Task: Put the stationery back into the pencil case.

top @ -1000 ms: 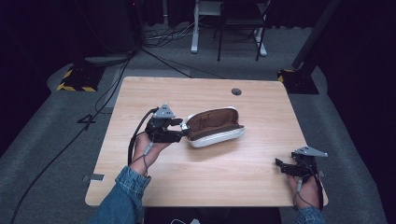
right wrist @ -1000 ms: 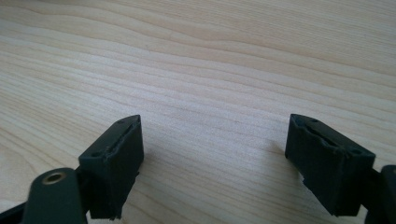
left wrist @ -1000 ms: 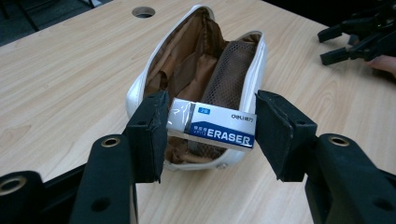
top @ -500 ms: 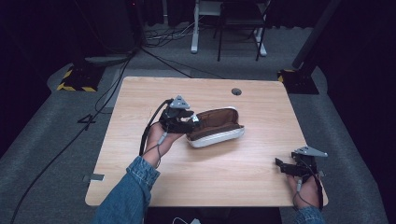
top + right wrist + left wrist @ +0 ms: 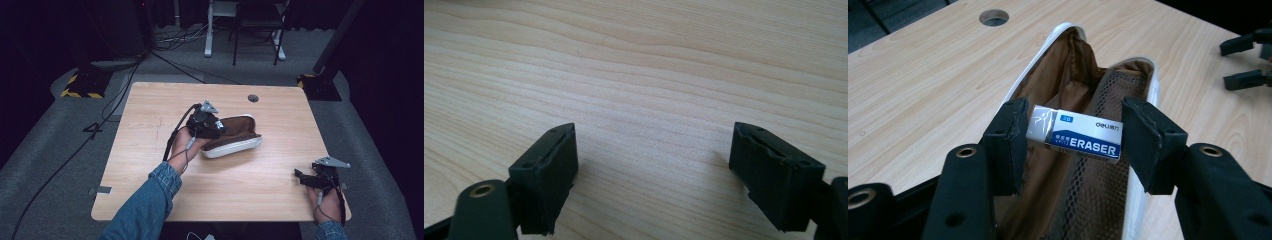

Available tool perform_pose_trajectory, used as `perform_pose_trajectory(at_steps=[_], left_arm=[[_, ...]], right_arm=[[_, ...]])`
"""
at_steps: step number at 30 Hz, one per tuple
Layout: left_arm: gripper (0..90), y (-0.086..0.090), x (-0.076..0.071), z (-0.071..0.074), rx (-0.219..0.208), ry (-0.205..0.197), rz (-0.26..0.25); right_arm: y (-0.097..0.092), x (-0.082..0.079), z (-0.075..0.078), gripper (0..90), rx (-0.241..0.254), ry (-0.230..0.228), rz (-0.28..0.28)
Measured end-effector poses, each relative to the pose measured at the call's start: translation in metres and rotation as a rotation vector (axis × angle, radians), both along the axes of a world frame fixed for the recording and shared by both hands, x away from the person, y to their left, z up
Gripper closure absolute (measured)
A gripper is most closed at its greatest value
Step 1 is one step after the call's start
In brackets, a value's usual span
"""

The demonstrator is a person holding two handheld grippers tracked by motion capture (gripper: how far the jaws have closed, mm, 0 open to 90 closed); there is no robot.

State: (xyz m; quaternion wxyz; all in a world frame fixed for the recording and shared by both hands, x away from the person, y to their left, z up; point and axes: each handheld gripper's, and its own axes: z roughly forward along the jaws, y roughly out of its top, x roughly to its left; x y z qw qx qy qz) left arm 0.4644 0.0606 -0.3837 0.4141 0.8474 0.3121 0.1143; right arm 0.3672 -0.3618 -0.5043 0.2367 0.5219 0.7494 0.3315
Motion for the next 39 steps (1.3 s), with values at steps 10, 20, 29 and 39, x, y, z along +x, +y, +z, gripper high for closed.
perform_pose_trajectory(at_steps=[10, 20, 29, 39], left_arm=[[45.8, -0.021, 0.001, -0.004, 0.004, -0.03, 0.014], [45.8, -0.039, 0.012, -0.02, 0.046, 0.005, 0.024], [45.6, -0.042, 0.018, -0.028, 0.068, 0.059, 0.022], [44.2, -0.04, 0.021, -0.035, 0.073, 0.083, 0.051]], right_arm=[[0.001, 0.0, 0.0, 19.9, 0.002, 0.001, -0.005], [0.001, 0.0, 0.0, 19.9, 0.002, 0.001, -0.005], [0.001, 0.0, 0.0, 20.0, 0.002, 0.001, -0.005], [0.001, 0.0, 0.0, 20.0, 0.003, 0.002, -0.007]])
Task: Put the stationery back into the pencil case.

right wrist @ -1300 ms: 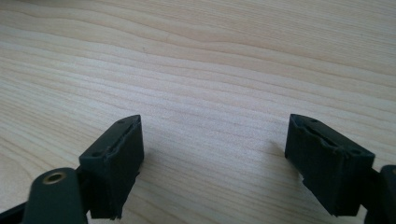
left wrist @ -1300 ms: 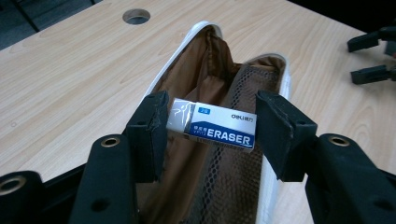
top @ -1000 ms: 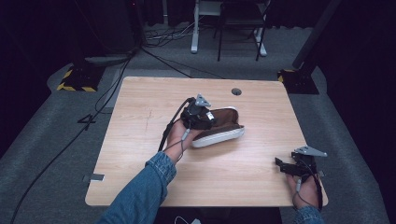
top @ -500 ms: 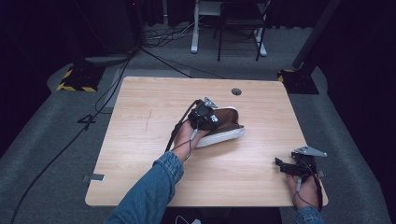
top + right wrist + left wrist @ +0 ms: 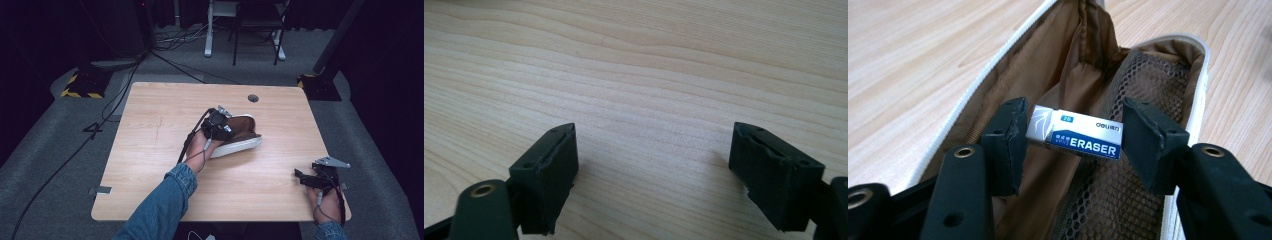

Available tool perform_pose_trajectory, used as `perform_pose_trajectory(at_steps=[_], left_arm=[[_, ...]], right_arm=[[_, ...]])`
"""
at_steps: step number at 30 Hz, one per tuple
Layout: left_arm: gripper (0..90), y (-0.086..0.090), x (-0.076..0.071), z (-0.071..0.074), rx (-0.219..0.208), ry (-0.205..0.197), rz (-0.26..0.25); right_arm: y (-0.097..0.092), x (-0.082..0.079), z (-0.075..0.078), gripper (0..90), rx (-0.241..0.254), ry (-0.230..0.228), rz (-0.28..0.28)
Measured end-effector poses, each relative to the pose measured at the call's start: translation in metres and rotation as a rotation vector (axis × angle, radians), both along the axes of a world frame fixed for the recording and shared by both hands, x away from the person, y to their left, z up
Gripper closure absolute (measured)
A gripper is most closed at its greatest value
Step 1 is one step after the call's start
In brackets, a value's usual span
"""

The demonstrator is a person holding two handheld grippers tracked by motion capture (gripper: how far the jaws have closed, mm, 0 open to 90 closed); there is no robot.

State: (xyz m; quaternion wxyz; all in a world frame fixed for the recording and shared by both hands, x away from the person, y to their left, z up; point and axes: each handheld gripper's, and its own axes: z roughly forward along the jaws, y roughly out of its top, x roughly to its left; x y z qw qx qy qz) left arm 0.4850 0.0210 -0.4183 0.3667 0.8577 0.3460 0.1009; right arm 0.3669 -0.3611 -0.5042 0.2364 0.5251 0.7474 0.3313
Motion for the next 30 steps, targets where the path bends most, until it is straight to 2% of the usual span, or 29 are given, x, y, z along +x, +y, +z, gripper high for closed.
perform_pose_trajectory(at_steps=[4, 5, 8, 13, 21, 25, 30], left_arm=[[31.4, -0.001, 0.001, -0.003, -0.007, 0.017, 0.021], [27.1, 0.0, 0.001, -0.002, -0.026, 0.012, 0.02], [23.6, 0.001, 0.0, 0.0, -0.038, 0.006, 0.01], [23.4, 0.004, -0.005, 0.008, -0.053, -0.01, -0.001], [23.5, 0.021, -0.021, 0.029, -0.114, -0.042, -0.011], [23.5, 0.034, -0.035, 0.04, -0.145, -0.061, -0.012], [23.6, 0.046, -0.057, 0.054, -0.135, -0.098, -0.031]], right_arm=[[0.0, 0.0, 0.0, 20.1, -0.001, 0.0, 0.001], [0.0, 0.0, 0.0, 20.2, 0.0, -0.001, 0.002], [0.0, 0.0, 0.0, 20.2, -0.001, -0.001, 0.002], [0.0, 0.0, 0.0, 20.5, -0.001, -0.002, 0.004], [0.0, 0.0, 0.0, 20.9, -0.002, -0.004, 0.005], [0.0, 0.0, 0.0, 20.9, -0.002, -0.003, 0.005], [0.0, 0.0, 0.0, 20.9, -0.002, -0.003, 0.005]])
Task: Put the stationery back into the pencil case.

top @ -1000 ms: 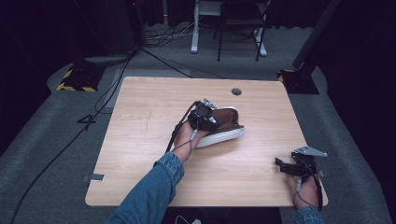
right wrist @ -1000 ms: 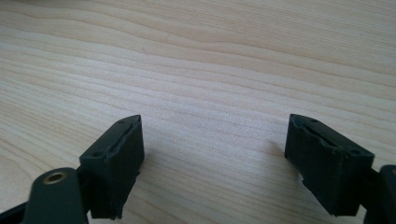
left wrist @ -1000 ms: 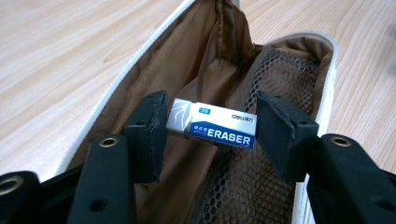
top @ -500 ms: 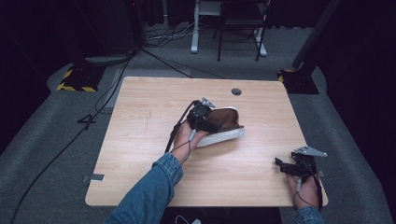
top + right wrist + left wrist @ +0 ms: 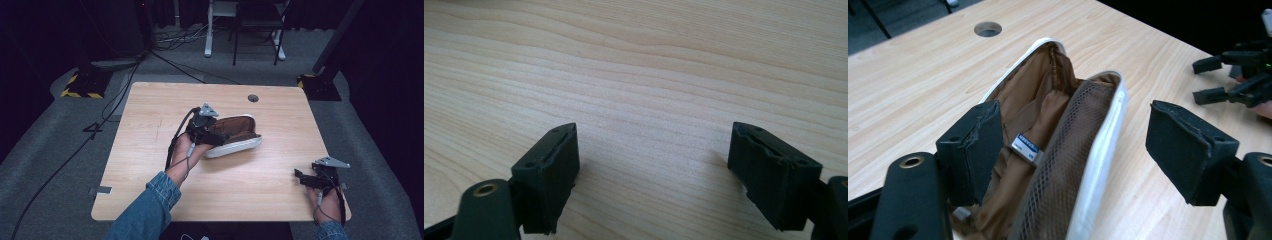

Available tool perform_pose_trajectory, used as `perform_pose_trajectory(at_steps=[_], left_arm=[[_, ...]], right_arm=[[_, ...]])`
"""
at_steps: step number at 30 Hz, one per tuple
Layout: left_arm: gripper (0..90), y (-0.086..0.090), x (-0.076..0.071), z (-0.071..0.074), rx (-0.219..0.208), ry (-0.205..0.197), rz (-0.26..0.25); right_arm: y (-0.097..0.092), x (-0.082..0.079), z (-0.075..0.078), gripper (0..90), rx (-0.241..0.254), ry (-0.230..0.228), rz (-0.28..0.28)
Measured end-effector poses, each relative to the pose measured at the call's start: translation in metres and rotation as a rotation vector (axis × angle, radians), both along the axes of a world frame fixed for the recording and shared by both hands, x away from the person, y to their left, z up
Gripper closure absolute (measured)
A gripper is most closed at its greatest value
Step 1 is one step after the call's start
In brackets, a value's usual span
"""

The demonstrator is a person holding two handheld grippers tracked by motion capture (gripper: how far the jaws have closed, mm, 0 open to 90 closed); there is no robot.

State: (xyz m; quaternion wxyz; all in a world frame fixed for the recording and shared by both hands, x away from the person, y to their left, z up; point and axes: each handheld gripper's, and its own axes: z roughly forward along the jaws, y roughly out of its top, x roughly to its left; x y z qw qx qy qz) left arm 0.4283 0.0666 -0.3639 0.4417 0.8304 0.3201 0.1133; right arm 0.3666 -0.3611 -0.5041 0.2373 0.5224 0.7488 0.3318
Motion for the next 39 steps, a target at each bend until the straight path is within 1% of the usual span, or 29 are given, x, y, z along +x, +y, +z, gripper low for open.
perform_pose_trajectory(at_steps=[4, 9, 10, 11, 14, 15, 16, 17, 19, 23, 27, 28, 29, 30, 32, 34, 35, 36, 37, 38, 39], left_arm=[[23.6, 0.007, -0.014, 0.007, 0.001, -0.015, -0.002], [23.7, 0.02, -0.033, 0.011, -0.005, -0.029, 0.01], [23.7, 0.02, -0.033, 0.011, -0.005, -0.029, 0.01], [23.8, 0.026, -0.04, 0.012, -0.012, -0.034, 0.013], [24.0, 0.036, -0.05, 0.012, -0.007, -0.043, 0.018], [24.0, 0.036, -0.05, 0.012, -0.007, -0.043, 0.018], [24.0, 0.043, -0.056, 0.012, -0.002, -0.049, 0.021], [24.0, 0.046, -0.058, 0.011, -0.001, -0.05, 0.024], [24.0, 0.054, -0.063, 0.009, 0.004, -0.054, 0.032], [24.1, 0.073, -0.072, 0.002, -0.018, -0.045, 0.057], [24.7, 0.095, -0.084, -0.007, -0.032, -0.047, 0.103], [24.8, 0.1, -0.086, -0.009, -0.019, -0.056, 0.112], [24.8, 0.1, -0.086, -0.009, -0.019, -0.056, 0.112], [24.8, 0.105, -0.088, -0.012, -0.018, -0.049, 0.118], [24.7, 0.113, -0.092, -0.018, 0.0, -0.045, 0.126], [24.6, 0.122, -0.096, -0.026, 0.003, -0.037, 0.135], [25.0, 0.125, -0.095, -0.028, 0.006, -0.029, 0.136], [24.7, 0.128, -0.094, -0.03, 0.021, -0.016, 0.139], [24.5, 0.131, -0.094, -0.031, 0.039, -0.019, 0.15], [24.1, 0.135, -0.095, -0.031, 0.053, -0.034, 0.165], [24.1, 0.138, -0.096, -0.033, 0.048, -0.032, 0.178]], right_arm=[[0.0, 0.0, 0.0, 20.9, 0.0, -0.001, 0.0], [0.0, 0.0, 0.0, 20.9, 0.001, 0.0, 0.0], [0.0, 0.0, 0.0, 20.9, 0.001, 0.001, -0.001], [0.0, 0.0, 0.0, 20.9, 0.001, -0.001, 0.0], [0.0, 0.0, 0.0, 20.9, 0.001, 0.001, -0.001], [0.0, 0.0, 0.0, 20.9, 0.001, 0.001, -0.001], [0.0, 0.0, 0.0, 20.9, 0.001, 0.0, 0.0], [0.0, 0.0, 0.0, 20.9, 0.002, 0.001, -0.001], [0.0, 0.0, 0.0, 20.9, 0.002, 0.001, -0.001], [0.0, 0.0, 0.0, 20.9, 0.001, 0.0, 0.0], [0.0, 0.0, 0.0, 20.9, 0.001, 0.0, 0.0], [0.0, 0.0, 0.0, 20.9, 0.002, 0.0, 0.0], [0.0, 0.0, 0.0, 20.9, 0.001, 0.001, -0.001], [0.0, 0.0, 0.0, 20.9, 0.002, 0.001, -0.001], [0.0, 0.0, 0.0, 20.9, 0.002, 0.0, 0.0], [0.0, 0.0, 0.0, 20.9, 0.001, 0.0, 0.0], [0.0, 0.0, 0.0, 20.9, 0.002, 0.0, 0.0], [0.0, 0.0, 0.0, 20.9, 0.002, 0.0, 0.0], [0.0, 0.0, 0.0, 20.9, 0.001, 0.0, 0.0], [0.0, 0.0, 0.0, 20.9, 0.001, 0.001, -0.001], [0.0, 0.0, 0.0, 20.9, 0.001, 0.001, -0.001]])
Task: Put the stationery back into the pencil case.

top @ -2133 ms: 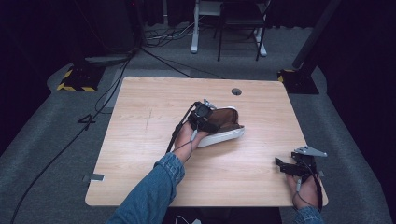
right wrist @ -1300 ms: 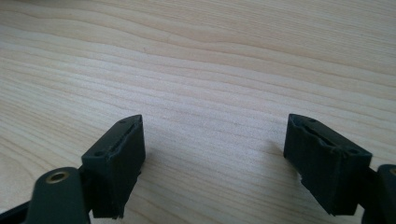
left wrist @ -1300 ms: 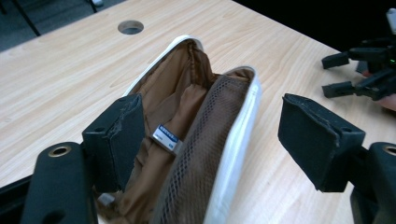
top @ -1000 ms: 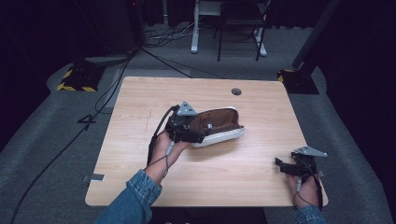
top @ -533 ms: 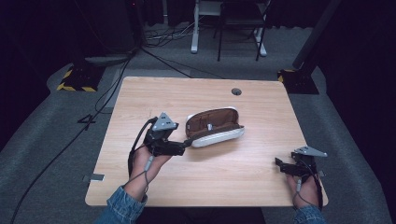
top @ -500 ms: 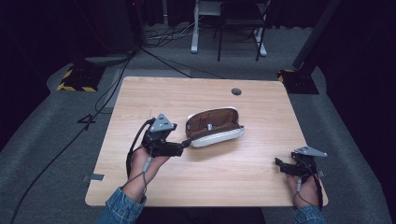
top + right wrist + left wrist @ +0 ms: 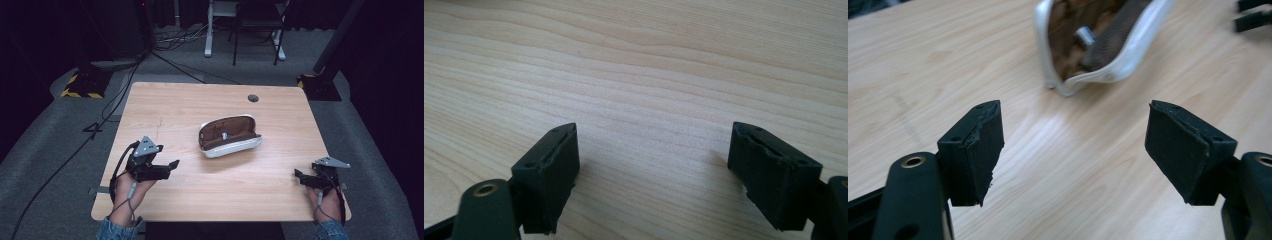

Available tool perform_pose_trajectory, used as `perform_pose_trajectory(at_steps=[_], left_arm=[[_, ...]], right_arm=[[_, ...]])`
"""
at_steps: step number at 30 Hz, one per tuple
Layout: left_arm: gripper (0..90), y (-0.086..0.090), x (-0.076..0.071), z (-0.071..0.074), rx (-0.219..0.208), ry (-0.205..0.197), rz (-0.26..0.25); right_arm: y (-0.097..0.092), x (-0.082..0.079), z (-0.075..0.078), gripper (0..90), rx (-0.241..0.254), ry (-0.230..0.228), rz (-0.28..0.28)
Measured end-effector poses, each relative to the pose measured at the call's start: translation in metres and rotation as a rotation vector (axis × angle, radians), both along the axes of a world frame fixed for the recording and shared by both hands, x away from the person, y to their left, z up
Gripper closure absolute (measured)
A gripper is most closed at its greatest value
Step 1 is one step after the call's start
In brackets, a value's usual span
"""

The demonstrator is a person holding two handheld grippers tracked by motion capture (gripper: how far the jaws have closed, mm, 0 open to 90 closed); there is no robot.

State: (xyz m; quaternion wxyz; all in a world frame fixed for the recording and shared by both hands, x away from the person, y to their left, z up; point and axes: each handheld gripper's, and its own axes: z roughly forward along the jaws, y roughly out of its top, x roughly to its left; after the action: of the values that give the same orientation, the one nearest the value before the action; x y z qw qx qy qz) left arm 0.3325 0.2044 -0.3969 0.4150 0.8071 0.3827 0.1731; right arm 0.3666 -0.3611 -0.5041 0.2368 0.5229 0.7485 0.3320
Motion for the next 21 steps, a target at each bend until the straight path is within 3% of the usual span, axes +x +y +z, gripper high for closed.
perform_pose_trajectory(at_steps=[3, 6, 12, 16, 21], left_arm=[[24.1, 0.008, 0.0, -0.011, 0.001, 0.019, 0.004], [22.2, 0.016, 0.003, -0.026, 0.062, 0.018, 0.008], [20.9, 0.026, 0.002, -0.045, 0.057, 0.037, 0.016], [21.0, 0.033, 0.002, -0.061, 0.064, 0.076, 0.041], [21.4, 0.036, 0.002, -0.069, 0.068, 0.1, 0.064]], right_arm=[[0.0, 0.0, 0.0, 20.9, 0.0, -0.001, 0.001], [0.0, 0.0, 0.0, 20.9, -0.001, -0.001, 0.001], [0.0, 0.0, 0.0, 20.9, -0.001, -0.001, 0.001], [0.0, 0.0, 0.0, 21.0, -0.002, -0.001, 0.001], [0.0, 0.0, 0.0, 21.1, -0.002, -0.001, 0.001]])
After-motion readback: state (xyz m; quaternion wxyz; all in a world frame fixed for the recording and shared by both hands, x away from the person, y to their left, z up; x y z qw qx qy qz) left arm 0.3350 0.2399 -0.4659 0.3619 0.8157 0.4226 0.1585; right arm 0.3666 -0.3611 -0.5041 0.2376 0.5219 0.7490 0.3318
